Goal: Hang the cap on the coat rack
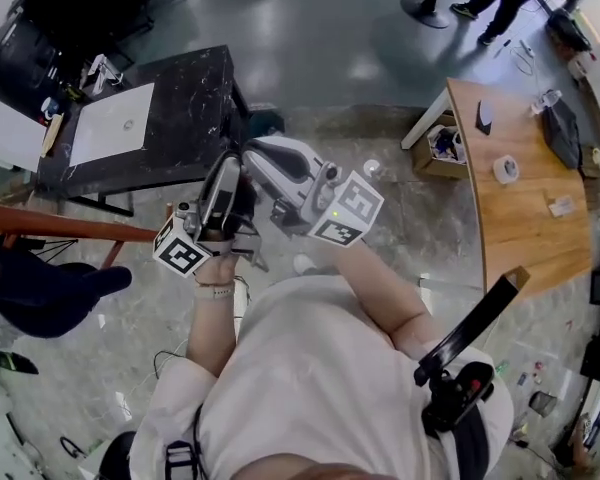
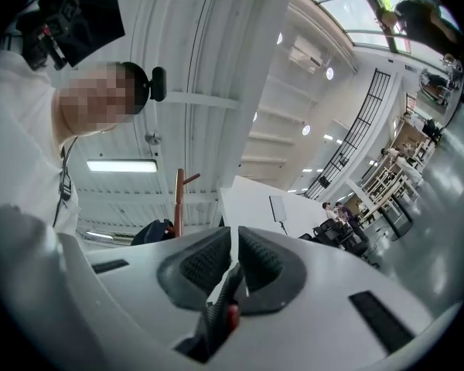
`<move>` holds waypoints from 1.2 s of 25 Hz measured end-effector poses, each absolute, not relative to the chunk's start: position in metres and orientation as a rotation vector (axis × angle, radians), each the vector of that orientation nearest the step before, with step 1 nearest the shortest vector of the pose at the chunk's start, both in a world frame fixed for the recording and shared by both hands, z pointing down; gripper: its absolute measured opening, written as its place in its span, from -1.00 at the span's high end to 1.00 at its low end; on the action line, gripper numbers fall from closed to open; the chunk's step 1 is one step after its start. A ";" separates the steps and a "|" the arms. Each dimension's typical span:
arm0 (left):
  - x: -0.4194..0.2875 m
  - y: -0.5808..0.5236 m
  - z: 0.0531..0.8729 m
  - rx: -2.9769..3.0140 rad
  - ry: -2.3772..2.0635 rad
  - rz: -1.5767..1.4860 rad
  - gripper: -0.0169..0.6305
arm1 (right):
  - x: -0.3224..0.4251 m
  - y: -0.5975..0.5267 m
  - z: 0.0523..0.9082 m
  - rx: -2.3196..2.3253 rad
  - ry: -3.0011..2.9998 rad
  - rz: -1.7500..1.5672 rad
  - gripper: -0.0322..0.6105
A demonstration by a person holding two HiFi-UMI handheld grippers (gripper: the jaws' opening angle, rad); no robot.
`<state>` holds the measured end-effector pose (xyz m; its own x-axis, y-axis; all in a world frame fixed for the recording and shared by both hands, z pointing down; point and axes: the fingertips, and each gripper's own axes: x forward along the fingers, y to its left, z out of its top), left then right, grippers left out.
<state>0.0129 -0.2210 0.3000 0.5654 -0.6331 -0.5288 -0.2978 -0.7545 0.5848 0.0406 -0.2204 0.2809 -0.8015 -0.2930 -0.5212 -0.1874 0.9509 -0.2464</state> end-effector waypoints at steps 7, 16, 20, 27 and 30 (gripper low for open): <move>0.030 -0.233 0.308 2.461 -0.763 -0.901 0.78 | 0.068 -0.230 0.288 -0.484 2.512 -0.185 0.78; 0.055 -0.241 0.319 2.500 -0.729 -0.794 0.82 | 0.109 -0.241 0.303 -0.658 2.485 -0.178 0.78; 0.057 -0.242 0.321 2.502 -0.717 -0.785 0.83 | 0.114 -0.243 0.304 -0.687 2.481 -0.170 0.78; 0.057 -0.236 0.318 2.504 -0.694 -0.786 0.83 | 0.111 -0.240 0.303 -0.693 2.481 -0.175 0.78; 0.057 -0.231 0.318 2.503 -0.692 -0.788 0.83 | 0.112 -0.238 0.303 -0.690 2.469 -0.191 0.78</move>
